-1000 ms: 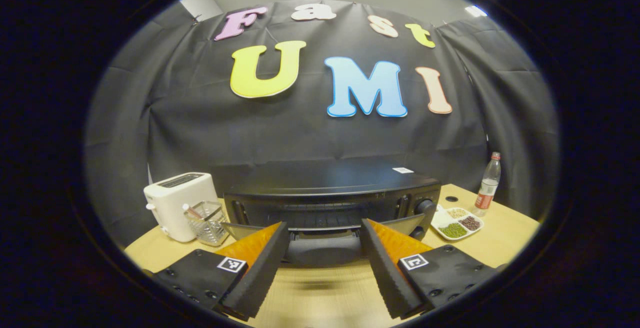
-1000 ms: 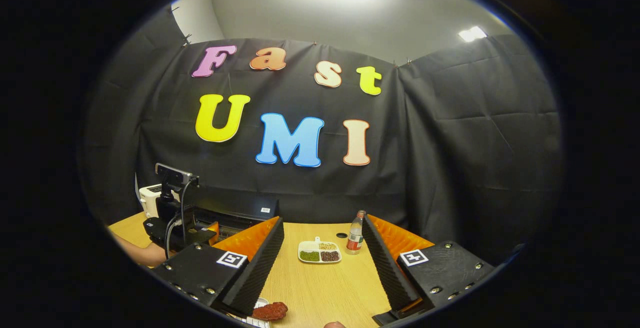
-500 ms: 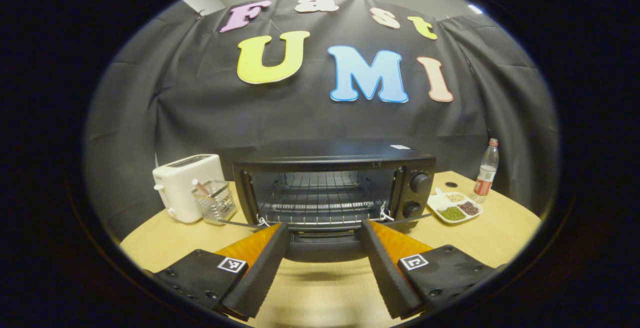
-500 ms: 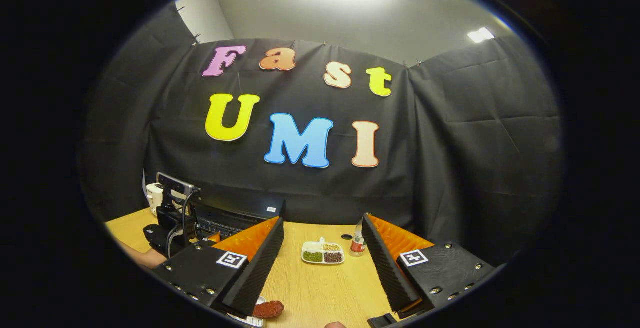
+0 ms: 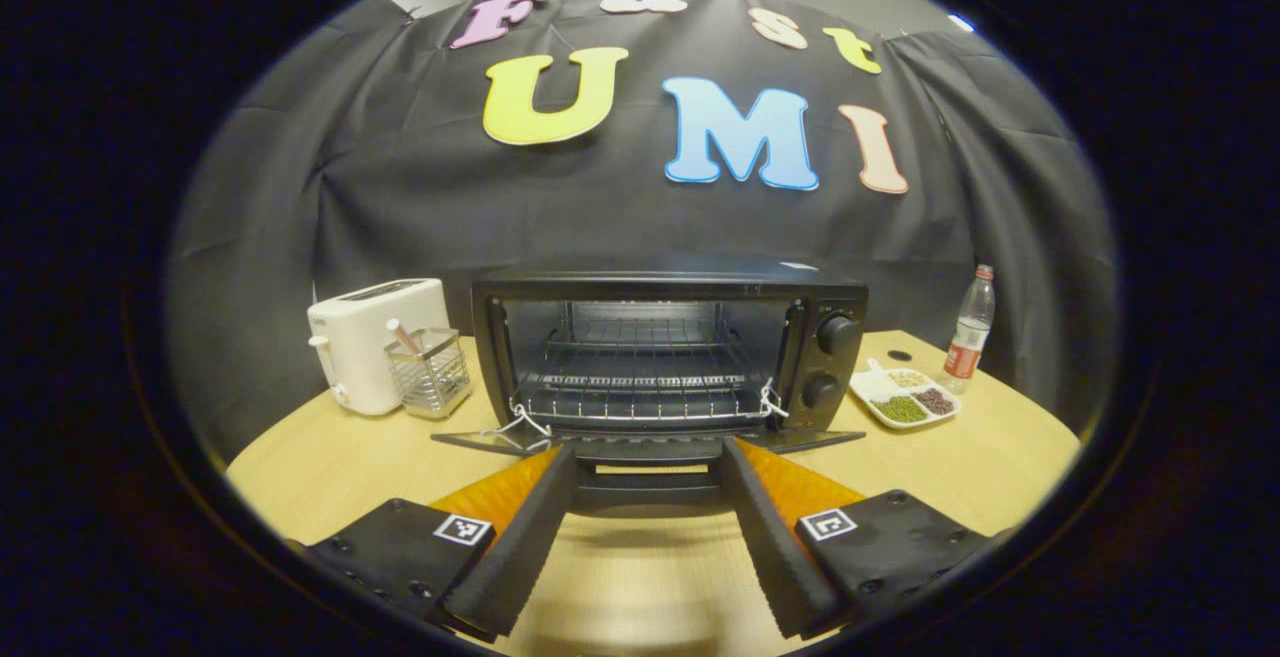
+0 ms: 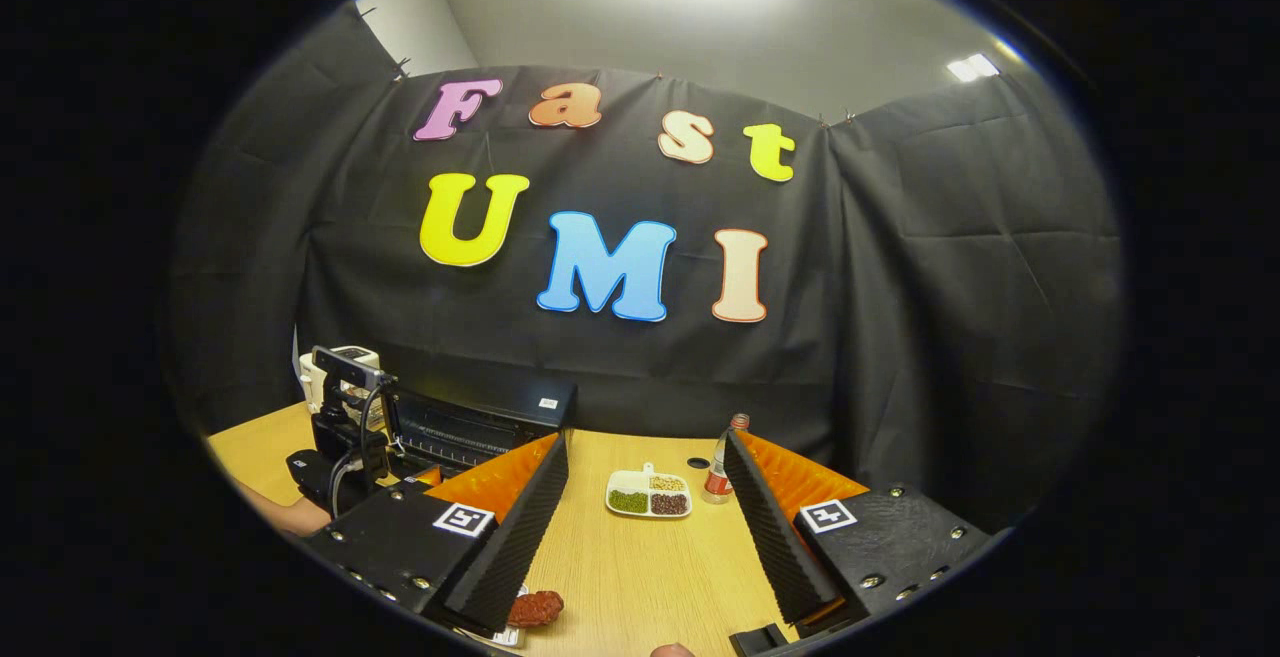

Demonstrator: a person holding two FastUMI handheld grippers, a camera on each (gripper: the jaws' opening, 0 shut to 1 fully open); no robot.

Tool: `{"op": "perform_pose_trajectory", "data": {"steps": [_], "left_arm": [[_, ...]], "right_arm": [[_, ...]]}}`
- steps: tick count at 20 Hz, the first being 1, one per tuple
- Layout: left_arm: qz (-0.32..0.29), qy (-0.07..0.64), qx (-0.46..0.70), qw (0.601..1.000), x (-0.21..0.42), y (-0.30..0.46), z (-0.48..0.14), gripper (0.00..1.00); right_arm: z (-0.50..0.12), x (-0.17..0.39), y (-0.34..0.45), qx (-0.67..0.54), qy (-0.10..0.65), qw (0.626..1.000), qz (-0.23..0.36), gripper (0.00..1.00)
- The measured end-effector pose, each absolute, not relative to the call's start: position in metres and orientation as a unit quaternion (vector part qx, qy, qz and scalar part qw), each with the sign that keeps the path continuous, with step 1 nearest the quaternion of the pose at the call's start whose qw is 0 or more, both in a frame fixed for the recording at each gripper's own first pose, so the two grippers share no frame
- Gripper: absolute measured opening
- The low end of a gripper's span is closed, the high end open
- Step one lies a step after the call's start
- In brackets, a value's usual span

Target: Open the electric oven with the left hand, put the food in, and close the electric oven.

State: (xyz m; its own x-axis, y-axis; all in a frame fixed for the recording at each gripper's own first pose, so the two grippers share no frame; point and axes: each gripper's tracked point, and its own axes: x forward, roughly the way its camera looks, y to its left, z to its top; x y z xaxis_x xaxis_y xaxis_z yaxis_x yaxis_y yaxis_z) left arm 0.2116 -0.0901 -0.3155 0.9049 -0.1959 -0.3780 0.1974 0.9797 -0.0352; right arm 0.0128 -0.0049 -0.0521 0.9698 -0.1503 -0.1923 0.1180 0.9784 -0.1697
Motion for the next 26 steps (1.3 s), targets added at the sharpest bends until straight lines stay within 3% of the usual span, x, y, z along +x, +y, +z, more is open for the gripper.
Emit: {"op": "perform_pose_trajectory", "data": {"steps": [2, 3, 7, 9, 10, 12, 14, 18, 19, 21, 26], "left_arm": [[-0.099, 0.204, 0.001, 0.974, 0.205, -0.089, -0.325, 0.93], [-0.098, 0.211, 0.001, 0.973, 0.202, -0.088, -0.330, 1.00], [-0.092, 0.233, 0.004, 0.968, 0.187, -0.085, -0.349, 0.96], [-0.093, 0.236, 0.005, 0.967, 0.178, -0.086, -0.353, 1.00], [-0.095, 0.238, 0.008, 0.966, 0.169, -0.086, -0.355, 0.93], [-0.096, 0.243, 0.015, 0.965, 0.155, -0.085, -0.357, 1.00], [-0.094, 0.244, 0.011, 0.965, 0.142, -0.083, -0.353, 0.96], [-0.080, 0.223, 0.006, 0.972, 0.122, -0.066, -0.313, 0.93], [-0.075, 0.211, 0.003, 0.975, 0.120, -0.061, -0.297, 1.00], [-0.064, 0.187, -0.002, 0.980, 0.110, -0.049, -0.265, 1.00], [-0.047, 0.104, 0.009, 0.993, 0.091, -0.025, -0.170, 0.92]], "right_arm": [[-0.055, 0.013, -0.003, -0.077, 0.107, 0.989, -0.064, 0.95], [-0.057, 0.013, -0.003, -0.075, 0.109, 0.989, -0.062, 0.95], [-0.064, 0.012, -0.002, -0.076, 0.120, 0.989, -0.053, 0.95], [-0.068, 0.012, 0.000, -0.072, 0.125, 0.989, -0.045, 0.95], [-0.070, 0.013, 0.002, -0.070, 0.127, 0.989, -0.041, 0.95], [-0.075, 0.014, 0.004, -0.063, 0.131, 0.989, -0.031, 0.95], [-0.078, 0.015, 0.007, -0.051, 0.134, 0.990, -0.020, 0.95], [-0.090, 0.017, 0.010, -0.023, 0.142, 0.990, 0.001, 0.95], [-0.093, 0.020, 0.010, -0.014, 0.145, 0.989, 0.006, 0.95], [-0.099, 0.023, 0.010, 0.005, 0.151, 0.988, 0.015, 0.95], [-0.130, 0.029, 0.012, 0.020, 0.191, 0.981, 0.041, 0.95]]}}
